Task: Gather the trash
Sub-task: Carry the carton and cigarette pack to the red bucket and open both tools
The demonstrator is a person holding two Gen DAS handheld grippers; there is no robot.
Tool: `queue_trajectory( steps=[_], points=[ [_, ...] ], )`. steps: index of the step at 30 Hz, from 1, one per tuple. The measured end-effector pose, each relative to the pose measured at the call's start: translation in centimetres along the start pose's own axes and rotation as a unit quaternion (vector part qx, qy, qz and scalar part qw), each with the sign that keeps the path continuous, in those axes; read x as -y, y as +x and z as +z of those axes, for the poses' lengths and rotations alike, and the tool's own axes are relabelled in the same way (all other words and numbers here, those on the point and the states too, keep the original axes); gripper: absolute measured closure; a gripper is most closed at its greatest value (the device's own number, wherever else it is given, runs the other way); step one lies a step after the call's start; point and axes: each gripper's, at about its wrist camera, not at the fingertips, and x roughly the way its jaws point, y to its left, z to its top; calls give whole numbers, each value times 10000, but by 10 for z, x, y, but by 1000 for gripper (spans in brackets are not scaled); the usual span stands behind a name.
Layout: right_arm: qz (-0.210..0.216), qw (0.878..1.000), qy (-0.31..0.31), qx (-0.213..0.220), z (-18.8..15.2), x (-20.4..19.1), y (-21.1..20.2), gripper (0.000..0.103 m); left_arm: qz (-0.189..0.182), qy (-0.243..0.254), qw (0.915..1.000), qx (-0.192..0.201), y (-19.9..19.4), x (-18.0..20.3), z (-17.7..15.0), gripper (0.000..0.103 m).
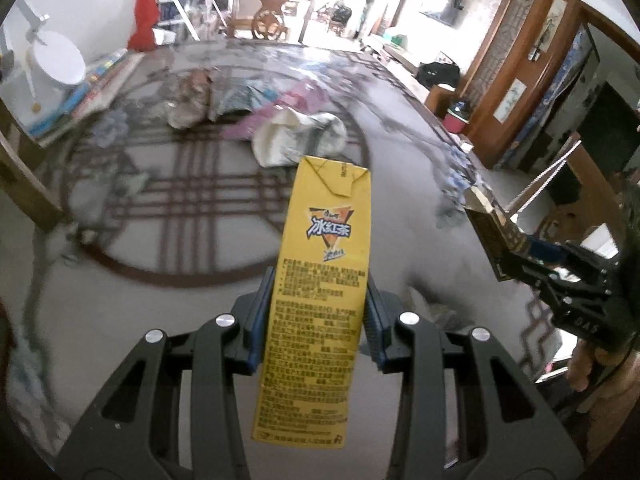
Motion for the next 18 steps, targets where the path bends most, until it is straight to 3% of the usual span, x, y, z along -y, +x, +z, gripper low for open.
queue_trajectory(
  steps=[18],
  points=[
    [-48,9934,1106,311,-28,65,-38,55,-601,197,9976,-294,31,104,5,65]
  ],
)
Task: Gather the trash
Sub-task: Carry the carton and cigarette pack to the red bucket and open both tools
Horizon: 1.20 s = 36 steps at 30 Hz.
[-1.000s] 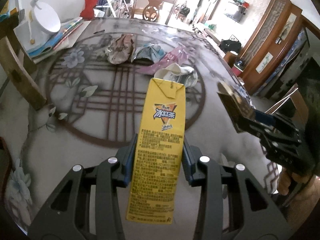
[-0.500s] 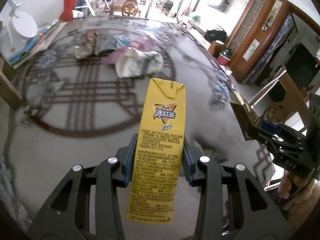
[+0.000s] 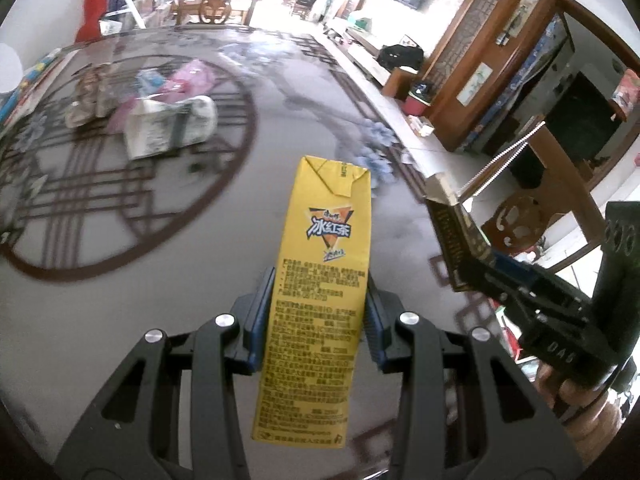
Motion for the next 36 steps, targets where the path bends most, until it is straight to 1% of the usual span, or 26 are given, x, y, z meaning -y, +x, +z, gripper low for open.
queue_trajectory(
  steps=[4,7,9,13,17,23,25,28,30,32,34,36],
  points=[
    [-43,9994,341,52,0,20,-6,55,-61,168,9998,-52,9,22,2,65],
    [120,9966,816,58,0,39,-7,54,-191,325,9993,-36,11,40,3,65],
    [113,9943,1061,81,1,51,-9,54,-249,472,9986,-44,14,52,4,65],
    [-135,9931,1152,171,4,59,-13,54,-352,556,9978,-67,19,64,6,65],
    [-115,9908,1339,155,5,68,-12,54,-422,567,9974,-120,27,71,9,65],
    [-432,9874,1503,260,11,83,-17,54,-536,610,9964,-224,36,80,13,65],
    [-507,9843,1670,279,12,94,-20,54,-589,658,9958,-240,40,86,15,65],
    [-598,9762,2054,348,13,116,-27,54,-723,769,9939,-309,48,103,19,65],
    [-586,9685,2384,411,11,132,-33,53,-860,849,9919,-380,54,116,21,65],
    [-535,9583,2768,472,7,149,-39,53,-1002,898,9899,-455,59,130,23,65],
    [-670,9508,2986,490,4,162,-43,53,-1167,950,9870,-561,68,145,24,65],
    [-842,9463,3082,494,4,168,-46,52,-1278,1006,9847,-632,74,158,26,65]
  ],
)
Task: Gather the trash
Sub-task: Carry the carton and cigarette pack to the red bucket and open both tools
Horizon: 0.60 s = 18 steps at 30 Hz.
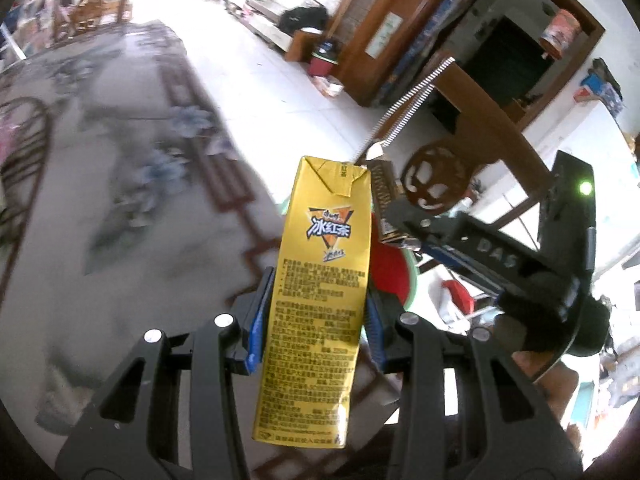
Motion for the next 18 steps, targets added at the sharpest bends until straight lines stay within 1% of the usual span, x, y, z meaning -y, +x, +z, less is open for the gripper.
queue_trajectory(
  steps=[2,3,4,5,6,7,8,10,12,13,15,17,18],
  points=[
    [-59,9999,121,24,1,6,-1,52,-121,24,9999,-41,9,10,7,65],
    [-116,9998,160,26,2,9,0,52,-211,40,9997,-93,15,15,11,63],
    [-188,9996,185,31,2,10,0,51,-249,49,9996,-112,17,17,12,55],
    [-246,9995,214,51,3,12,0,46,-267,57,9996,-90,21,21,15,49],
    [-304,9991,272,99,3,15,-1,36,-263,67,9996,-56,22,22,18,42],
    [-343,9988,324,145,4,17,-2,32,-253,76,9996,-39,22,23,19,36],
    [-388,9983,384,199,4,19,-3,29,-233,77,9997,-15,21,23,20,34],
    [-446,9977,448,259,5,22,-5,29,-193,40,9998,57,17,17,20,28],
    [-431,9977,458,246,6,22,-3,28,-87,-61,9998,145,8,3,18,24],
    [-413,9979,448,226,6,22,-2,28,-45,-96,9998,168,4,-4,17,24],
    [-375,9983,408,186,5,20,-1,27,127,-149,9995,229,-6,-23,17,22],
    [-291,9987,386,167,4,16,-1,25,540,-175,9978,345,-22,-53,15,14],
    [-252,9989,368,145,2,13,0,23,869,-186,9950,459,-34,-73,15,10]
  ],
)
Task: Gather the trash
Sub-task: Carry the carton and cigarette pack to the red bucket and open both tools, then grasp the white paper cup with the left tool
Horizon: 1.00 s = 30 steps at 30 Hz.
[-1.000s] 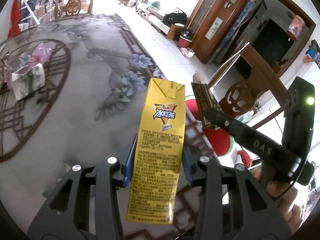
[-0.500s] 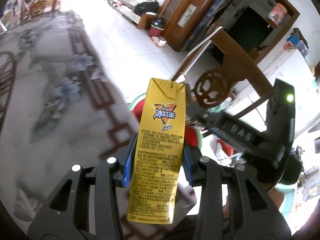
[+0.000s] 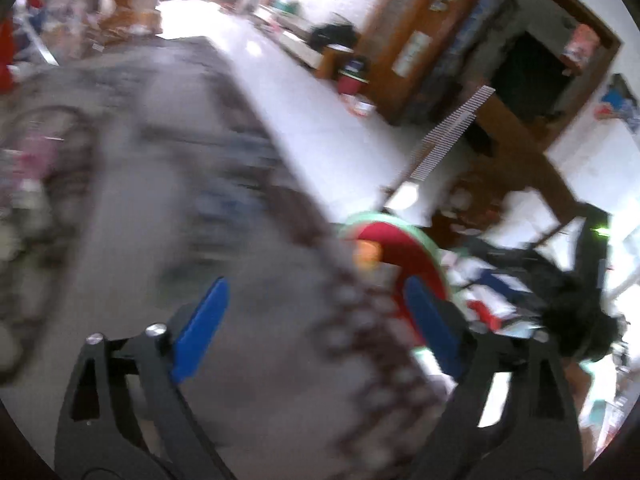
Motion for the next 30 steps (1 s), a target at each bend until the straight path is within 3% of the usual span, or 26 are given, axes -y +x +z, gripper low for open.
queue_trajectory(
  steps=[5,9,11,14,16,19,28,29,30],
  points=[
    [143,9994,-212,-215,-9,-22,9,23,1316,-380,9902,280,-36,-99,14,9],
    [246,9982,-420,-347,-15,-46,19,23,1883,-829,9779,363,-49,-157,24,8],
    [344,9971,-531,-434,-19,-61,24,23,1930,-1006,9755,308,-49,-176,27,8],
    [434,9953,-680,-534,-24,-80,32,23,1694,-987,9805,92,-38,-182,29,8],
    [497,9939,-760,-624,-28,-92,38,23,1821,-696,9808,-22,-29,-180,30,8],
    [563,9921,-849,-727,-32,-103,43,23,2213,-378,9738,-367,-7,-183,30,8],
    [568,9909,-876,-855,-36,-112,54,22,2229,-1275,9650,-524,18,-228,33,9],
    [565,9906,-893,-870,-36,-113,56,22,2199,-1349,9650,-471,18,-229,33,12],
    [564,9902,-914,-888,-37,-116,58,22,2189,-1414,9644,-445,17,-230,32,32]
  ],
)
